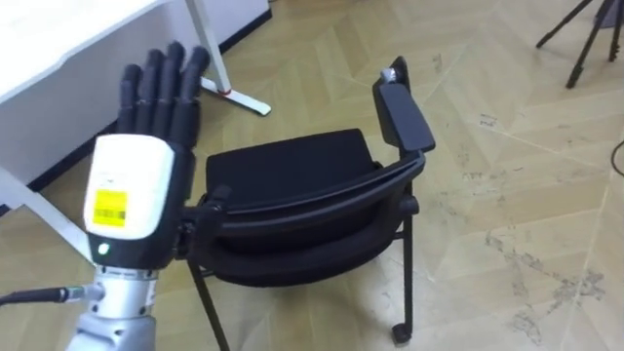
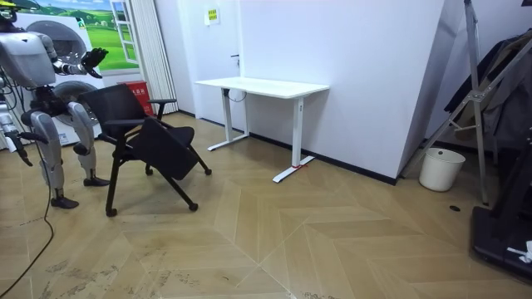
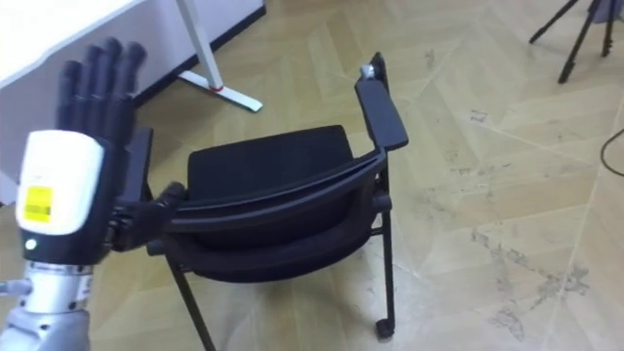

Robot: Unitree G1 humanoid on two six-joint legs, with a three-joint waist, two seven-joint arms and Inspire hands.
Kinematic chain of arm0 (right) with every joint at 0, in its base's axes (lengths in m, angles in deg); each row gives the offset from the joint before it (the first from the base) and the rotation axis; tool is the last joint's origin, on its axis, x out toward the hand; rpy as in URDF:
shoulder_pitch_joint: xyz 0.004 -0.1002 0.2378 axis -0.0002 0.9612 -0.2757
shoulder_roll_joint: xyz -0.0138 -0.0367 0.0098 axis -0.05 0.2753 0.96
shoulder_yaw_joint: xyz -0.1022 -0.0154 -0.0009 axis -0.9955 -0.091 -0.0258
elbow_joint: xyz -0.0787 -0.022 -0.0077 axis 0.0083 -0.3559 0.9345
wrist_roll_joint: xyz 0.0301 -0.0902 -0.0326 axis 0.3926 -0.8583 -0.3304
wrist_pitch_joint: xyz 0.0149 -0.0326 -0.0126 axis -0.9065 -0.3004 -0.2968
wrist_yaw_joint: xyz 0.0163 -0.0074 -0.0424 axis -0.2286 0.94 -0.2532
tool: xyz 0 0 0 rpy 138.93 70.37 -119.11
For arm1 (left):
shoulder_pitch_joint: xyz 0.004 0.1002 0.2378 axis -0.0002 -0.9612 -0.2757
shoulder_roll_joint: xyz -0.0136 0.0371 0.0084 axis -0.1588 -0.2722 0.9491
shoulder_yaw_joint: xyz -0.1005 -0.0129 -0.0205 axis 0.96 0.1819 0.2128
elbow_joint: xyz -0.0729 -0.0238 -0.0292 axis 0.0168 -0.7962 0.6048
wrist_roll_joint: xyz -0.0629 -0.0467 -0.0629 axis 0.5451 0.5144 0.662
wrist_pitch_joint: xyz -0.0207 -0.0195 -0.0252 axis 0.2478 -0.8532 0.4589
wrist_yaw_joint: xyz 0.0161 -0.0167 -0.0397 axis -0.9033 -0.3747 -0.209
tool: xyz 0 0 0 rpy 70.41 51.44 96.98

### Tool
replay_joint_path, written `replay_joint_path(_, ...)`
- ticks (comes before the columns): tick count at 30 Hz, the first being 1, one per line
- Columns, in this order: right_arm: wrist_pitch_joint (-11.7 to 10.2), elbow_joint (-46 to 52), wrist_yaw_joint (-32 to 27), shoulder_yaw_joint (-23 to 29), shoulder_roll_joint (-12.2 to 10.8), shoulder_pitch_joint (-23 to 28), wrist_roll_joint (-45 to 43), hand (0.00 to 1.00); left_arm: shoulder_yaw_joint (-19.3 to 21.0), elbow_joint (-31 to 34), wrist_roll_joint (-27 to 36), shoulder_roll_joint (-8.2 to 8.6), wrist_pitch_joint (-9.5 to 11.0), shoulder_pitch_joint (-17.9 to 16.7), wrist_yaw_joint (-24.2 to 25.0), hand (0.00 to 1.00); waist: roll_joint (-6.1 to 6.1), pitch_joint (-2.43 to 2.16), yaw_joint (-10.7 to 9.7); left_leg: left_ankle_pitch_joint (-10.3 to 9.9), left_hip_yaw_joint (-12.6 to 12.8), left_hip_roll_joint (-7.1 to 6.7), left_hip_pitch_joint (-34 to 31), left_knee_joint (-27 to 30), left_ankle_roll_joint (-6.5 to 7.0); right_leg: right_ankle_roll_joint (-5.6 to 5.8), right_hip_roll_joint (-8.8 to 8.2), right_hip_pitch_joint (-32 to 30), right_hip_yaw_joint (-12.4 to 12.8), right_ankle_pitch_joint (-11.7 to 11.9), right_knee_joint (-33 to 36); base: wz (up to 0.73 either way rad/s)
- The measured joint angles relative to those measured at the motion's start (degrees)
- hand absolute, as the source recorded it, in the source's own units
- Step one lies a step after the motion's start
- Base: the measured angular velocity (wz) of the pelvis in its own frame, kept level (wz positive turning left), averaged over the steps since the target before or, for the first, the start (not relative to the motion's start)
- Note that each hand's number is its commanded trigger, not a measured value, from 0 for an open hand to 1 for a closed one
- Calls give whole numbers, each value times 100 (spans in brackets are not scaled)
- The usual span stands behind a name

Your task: Push chair

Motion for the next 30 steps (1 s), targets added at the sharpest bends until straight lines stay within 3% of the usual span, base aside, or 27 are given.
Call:
replay_joint_path(5,158,2,-19,-46,-8,-113,28,0,-481,-506,6,-70,-212,7,347,0,-51,14,-104,0,4,0,56,-32,0,0,2,33,22,1,5,-2)
replay_joint_path(17,392,15,-23,-51,-2,-202,22,0,-702,-1212,5,-136,-598,-243,686,0,-117,7,-96,0,76,1,71,-3,1,28,6,-17,105,25,-2,-3)
replay_joint_path(20,448,16,-56,-51,12,-214,24,0,-800,-1372,10,-256,-618,-302,692,0,-133,1,-94,0,130,1,66,-4,1,34,4,-43,155,42,-2,-9)
replay_joint_path(30,449,28,-66,-47,46,-240,53,0,-807,-1507,15,-271,-621,-457,620,0,-116,-20,-103,0,140,2,67,-14,1,28,5,-58,216,67,7,-3)
